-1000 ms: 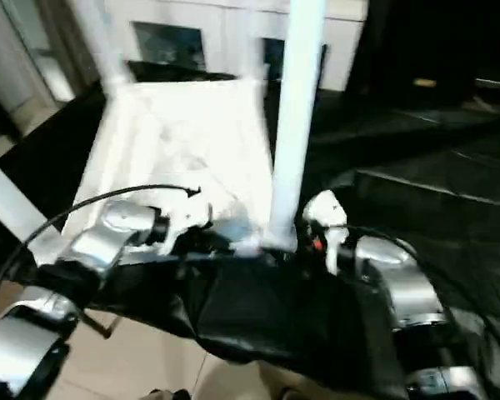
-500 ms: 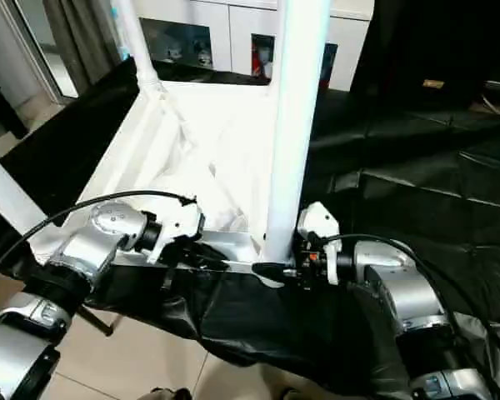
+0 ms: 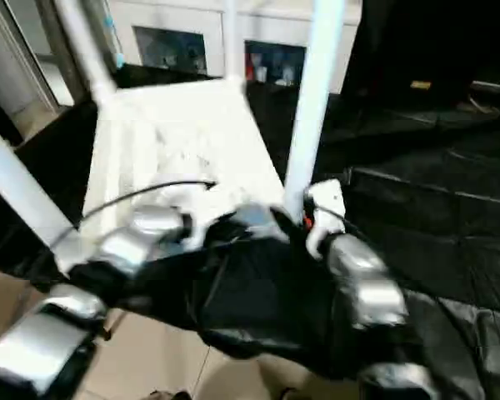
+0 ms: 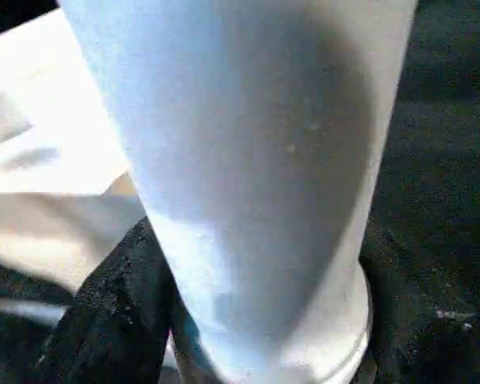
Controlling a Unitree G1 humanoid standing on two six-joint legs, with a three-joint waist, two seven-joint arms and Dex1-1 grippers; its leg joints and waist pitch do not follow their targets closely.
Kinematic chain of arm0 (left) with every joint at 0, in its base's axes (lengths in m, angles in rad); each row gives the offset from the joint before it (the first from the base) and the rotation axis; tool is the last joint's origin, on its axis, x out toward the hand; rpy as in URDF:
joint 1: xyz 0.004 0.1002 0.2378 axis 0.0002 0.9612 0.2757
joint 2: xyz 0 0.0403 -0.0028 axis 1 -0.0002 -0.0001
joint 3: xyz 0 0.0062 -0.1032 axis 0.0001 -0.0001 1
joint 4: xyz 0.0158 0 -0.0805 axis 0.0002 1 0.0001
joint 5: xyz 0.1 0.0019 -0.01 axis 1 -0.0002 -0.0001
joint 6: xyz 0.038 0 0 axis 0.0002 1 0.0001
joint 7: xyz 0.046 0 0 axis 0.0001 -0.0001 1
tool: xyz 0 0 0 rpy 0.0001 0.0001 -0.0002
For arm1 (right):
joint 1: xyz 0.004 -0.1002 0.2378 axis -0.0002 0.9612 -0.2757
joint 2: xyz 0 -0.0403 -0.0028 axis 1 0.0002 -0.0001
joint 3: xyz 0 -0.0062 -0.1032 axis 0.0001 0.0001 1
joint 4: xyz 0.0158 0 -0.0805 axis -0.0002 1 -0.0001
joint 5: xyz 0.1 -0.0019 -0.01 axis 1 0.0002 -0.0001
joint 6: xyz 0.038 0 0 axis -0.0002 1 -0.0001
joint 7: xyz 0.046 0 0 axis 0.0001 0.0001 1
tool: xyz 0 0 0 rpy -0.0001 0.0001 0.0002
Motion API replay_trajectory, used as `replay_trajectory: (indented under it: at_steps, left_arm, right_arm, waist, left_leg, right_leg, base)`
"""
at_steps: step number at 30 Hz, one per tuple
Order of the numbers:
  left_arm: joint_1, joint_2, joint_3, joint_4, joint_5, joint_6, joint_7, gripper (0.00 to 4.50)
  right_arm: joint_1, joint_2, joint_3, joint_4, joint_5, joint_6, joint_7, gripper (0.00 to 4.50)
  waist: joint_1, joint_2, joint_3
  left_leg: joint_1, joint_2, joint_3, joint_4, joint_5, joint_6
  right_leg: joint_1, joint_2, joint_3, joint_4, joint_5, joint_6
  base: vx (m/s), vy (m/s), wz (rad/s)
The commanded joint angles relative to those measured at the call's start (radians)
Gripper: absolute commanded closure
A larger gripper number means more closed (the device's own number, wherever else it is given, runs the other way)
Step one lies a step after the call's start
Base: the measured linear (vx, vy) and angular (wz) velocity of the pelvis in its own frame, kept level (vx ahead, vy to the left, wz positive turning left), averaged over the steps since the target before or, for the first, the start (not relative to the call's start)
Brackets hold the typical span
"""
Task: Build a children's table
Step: Rotate leg to tighten
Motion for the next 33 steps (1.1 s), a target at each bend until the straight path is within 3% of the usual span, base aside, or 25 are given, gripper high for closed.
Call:
replay_trajectory:
  at_steps: [1, 3, 4, 6, 10, 14, 16, 18, 19, 20, 21, 24, 27, 33]
  left_arm:
    - [-0.021, -0.082, 0.017, 0.015, -0.028, -0.010, 0.090, 4.50]
    - [-0.019, -0.080, 0.008, 0.014, -0.023, -0.020, 0.074, 4.50]
    - [-0.019, -0.080, 0.008, 0.015, -0.021, -0.021, 0.072, 4.50]
    - [-0.014, -0.065, 0.004, 0.009, -0.022, -0.027, 0.040, 4.50]
    - [0.006, -0.019, -0.016, -0.015, -0.027, -0.062, -0.069, 4.50]
    - [0.021, 0.016, -0.030, -0.035, -0.031, -0.084, -0.157, 4.50]
    - [0.030, 0.049, -0.041, -0.045, -0.033, -0.104, -0.221, 4.50]
    - [0.048, 0.120, -0.054, -0.068, -0.050, -0.126, -0.372, 4.50]
    - [0.048, 0.120, -0.054, -0.068, -0.050, -0.126, -0.372, 4.50]
    - [0.051, 0.132, -0.056, -0.075, -0.057, -0.127, -0.401, 4.50]
    - [0.055, 0.151, -0.055, -0.086, -0.068, -0.128, -0.446, 4.50]
    - [0.056, 0.174, -0.050, -0.088, -0.074, -0.134, -0.486, 4.50]
    - [0.060, 0.196, -0.050, -0.099, -0.084, -0.133, -0.523, 4.50]
    - [0.066, 0.206, -0.047, -0.108, -0.097, -0.130, -0.541, 4.50]
  right_arm:
    - [0.008, 0.084, 0.125, 0.033, -0.035, 0.021, 0.017, 1.77]
    - [0.013, 0.097, 0.125, 0.013, -0.001, 0.023, 0.068, 1.77]
    - [0.014, 0.100, 0.120, 0.010, 0.007, 0.024, 0.071, 1.22]
    - [0.015, 0.087, 0.116, -0.004, 0.025, 0.030, 0.105, 1.22]
    - [0.026, 0.017, 0.149, -0.051, 0.033, 0.032, 0.221, 0.78]
    - [0.038, -0.040, 0.161, -0.093, 0.058, 0.046, 0.327, 0.78]
    - [0.047, -0.095, 0.168, -0.126, 0.077, 0.056, 0.409, 0.78]
    - [0.076, -0.221, 0.184, -0.198, 0.103, 0.076, 0.593, 0.78]
    - [0.076, -0.221, 0.184, -0.198, 0.103, 0.076, 0.593, 0.78]
    - [0.081, -0.245, 0.185, -0.207, 0.107, 0.080, 0.622, 0.78]
    - [0.087, -0.283, 0.188, -0.217, 0.112, 0.086, 0.667, 0.78]
    - [0.091, -0.320, 0.192, -0.217, 0.100, 0.077, 0.705, 0.78]
    - [0.091, -0.340, 0.195, -0.217, 0.108, 0.083, 0.722, 0.78]
    - [0.102, -0.342, 0.204, -0.237, 0.128, 0.110, 0.744, 1.10]
  waist:
    - [-0.010, -0.018, -0.047]
    - [-0.008, -0.018, -0.049]
    - [-0.008, -0.017, -0.049]
    - [-0.008, -0.016, -0.050]
    - [-0.005, -0.018, -0.051]
    - [-0.003, -0.018, -0.055]
    - [0.001, -0.016, -0.056]
    - [0.009, -0.014, -0.057]
    - [0.010, -0.015, -0.058]
    - [0.013, -0.010, -0.061]
    - [0.011, -0.010, -0.065]
    - [0.019, -0.009, -0.068]
    - [0.023, -0.008, -0.066]
    - [0.023, -0.009, -0.059]
  left_leg:
    - [0.029, 0.033, -0.032, -0.080, -0.398, 0.016]
    - [0.025, 0.034, -0.033, -0.082, -0.391, 0.025]
    - [0.025, 0.035, -0.033, -0.082, -0.387, 0.030]
    - [0.022, 0.035, -0.033, -0.083, -0.383, 0.034]
    - [0.021, 0.037, -0.031, -0.083, -0.367, 0.045]
    - [0.012, 0.039, -0.028, -0.080, -0.306, 0.070]
    - [0.014, 0.041, -0.027, -0.077, -0.289, 0.080]
    - [0.014, 0.044, -0.024, -0.074, -0.260, 0.097]
    - [0.013, 0.045, -0.022, -0.072, -0.248, 0.105]
    - [0.017, 0.047, -0.019, -0.067, -0.216, 0.119]
    - [0.011, 0.046, -0.020, -0.061, -0.172, 0.132]
    - [0.015, 0.046, -0.014, -0.051, -0.104, 0.165]
    - [0.014, 0.046, -0.015, -0.049, -0.089, 0.179]
    - [0.020, 0.049, -0.015, -0.060, -0.179, 0.128]
  right_leg:
    - [0.016, -0.014, 0.013, -0.093, -0.533, -0.102]
    - [0.021, -0.015, 0.013, -0.092, -0.524, -0.095]
    - [0.019, -0.015, 0.014, -0.091, -0.509, -0.100]
    - [0.021, -0.015, 0.014, -0.089, -0.494, -0.105]
    - [0.023, -0.016, 0.017, -0.086, -0.459, -0.116]
    - [0.034, -0.018, 0.017, -0.071, -0.338, -0.164]
    - [0.038, -0.015, 0.016, -0.066, -0.297, -0.183]
    - [0.045, -0.014, 0.015, -0.058, -0.243, -0.207]
    - [0.045, -0.014, 0.015, -0.054, -0.218, -0.215]
    - [0.040, -0.014, 0.016, -0.047, -0.157, -0.238]
    - [0.048, -0.015, 0.014, -0.035, -0.090, -0.262]
    - [0.046, -0.013, 0.014, -0.022, 0.041, -0.302]
    - [0.049, -0.016, 0.012, -0.019, 0.047, -0.308]
    - [0.046, -0.017, 0.014, -0.035, -0.103, -0.288]
  base:
    - [0.000, 0.000, 0.00]
    - [0.000, 0.000, 0.00]
    - [0.000, 0.000, 0.00]
    - [0.000, 0.000, 0.00]
    - [0.000, 0.000, 0.00]
    - [0.000, 0.000, 0.00]
    - [0.000, 0.000, 0.00]
    - [0.000, 0.000, 0.00]
    - [0.061, -0.004, 0.02]
    - [0.061, -0.004, 0.02]
    - [0.058, -0.003, 0.00]
    - [0.034, 0.001, 0.00]
    - [0.000, 0.000, 0.00]
    - [0.000, 0.000, 0.00]
